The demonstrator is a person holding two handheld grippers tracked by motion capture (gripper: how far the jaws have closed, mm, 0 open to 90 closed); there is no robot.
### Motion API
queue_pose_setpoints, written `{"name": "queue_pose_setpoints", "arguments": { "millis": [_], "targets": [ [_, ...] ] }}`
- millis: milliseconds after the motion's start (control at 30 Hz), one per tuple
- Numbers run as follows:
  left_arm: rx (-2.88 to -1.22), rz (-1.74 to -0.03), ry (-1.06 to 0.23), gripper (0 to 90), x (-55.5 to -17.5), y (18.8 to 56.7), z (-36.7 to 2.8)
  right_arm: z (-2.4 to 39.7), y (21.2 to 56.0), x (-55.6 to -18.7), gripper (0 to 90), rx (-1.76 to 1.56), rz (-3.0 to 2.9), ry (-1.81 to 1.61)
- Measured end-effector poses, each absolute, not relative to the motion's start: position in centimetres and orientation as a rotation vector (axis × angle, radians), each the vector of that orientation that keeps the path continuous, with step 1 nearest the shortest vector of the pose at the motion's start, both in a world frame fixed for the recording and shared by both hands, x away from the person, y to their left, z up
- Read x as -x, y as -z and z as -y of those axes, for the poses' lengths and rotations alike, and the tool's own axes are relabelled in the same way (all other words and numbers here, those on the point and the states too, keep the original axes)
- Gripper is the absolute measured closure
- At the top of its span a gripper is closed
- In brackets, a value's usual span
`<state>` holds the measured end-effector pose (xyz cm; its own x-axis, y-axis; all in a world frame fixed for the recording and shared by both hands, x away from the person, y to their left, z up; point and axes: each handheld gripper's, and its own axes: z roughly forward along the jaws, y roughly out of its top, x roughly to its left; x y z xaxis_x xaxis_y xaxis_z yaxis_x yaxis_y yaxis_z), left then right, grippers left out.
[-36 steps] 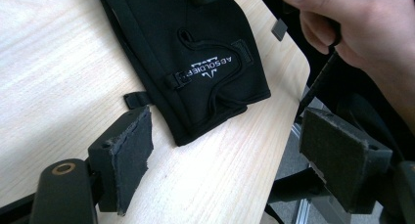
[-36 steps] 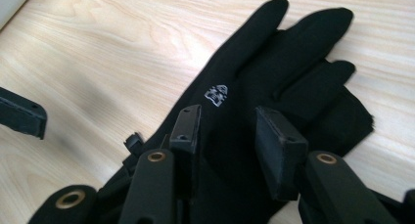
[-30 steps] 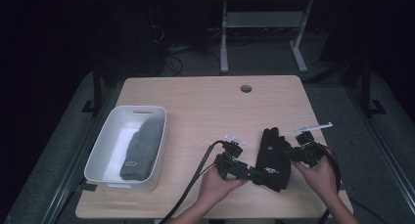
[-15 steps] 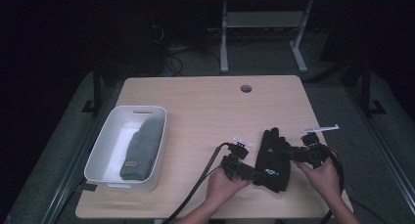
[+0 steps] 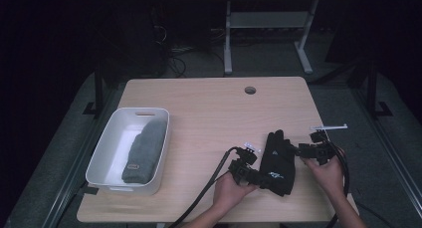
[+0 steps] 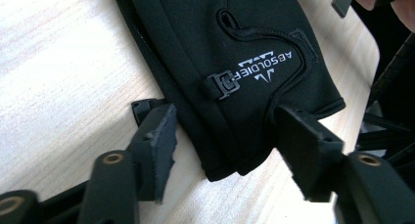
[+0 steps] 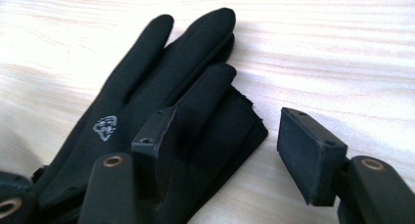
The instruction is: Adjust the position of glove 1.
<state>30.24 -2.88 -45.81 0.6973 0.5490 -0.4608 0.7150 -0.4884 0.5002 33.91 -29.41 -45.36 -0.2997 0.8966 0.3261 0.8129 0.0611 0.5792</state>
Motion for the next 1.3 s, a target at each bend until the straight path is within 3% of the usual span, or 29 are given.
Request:
{"name": "queue_pose_setpoints", "arguments": {
  "millis": [233, 467, 533, 767, 1300],
  "targets": [
    [-2.305, -0.893, 0.209, 60.7, -30.1, 45.6, 4.0, 29.2, 46.2, -34.4, 49.1, -1.786, -2.244, -1.050],
    [-2.297, -0.895, 0.249, 74.4, -30.6, 45.8, 3.9, 29.3, 46.5, -34.4, 62.3, -1.814, -2.250, -1.118],
    [-2.283, -0.900, 0.280, 76.9, -30.8, 46.0, 3.6, 29.6, 46.7, -34.4, 69.9, -1.843, -2.250, -1.167],
    [-2.246, -0.908, 0.308, 79.9, -30.8, 45.9, 2.9, 29.9, 46.7, -34.4, 74.4, -1.900, -2.244, -1.250],
    [-2.196, -0.930, 0.310, 80.2, -30.7, 44.9, 0.3, 28.8, 45.7, -34.7, 74.7, -1.961, -2.210, -1.446]
  ]
}}
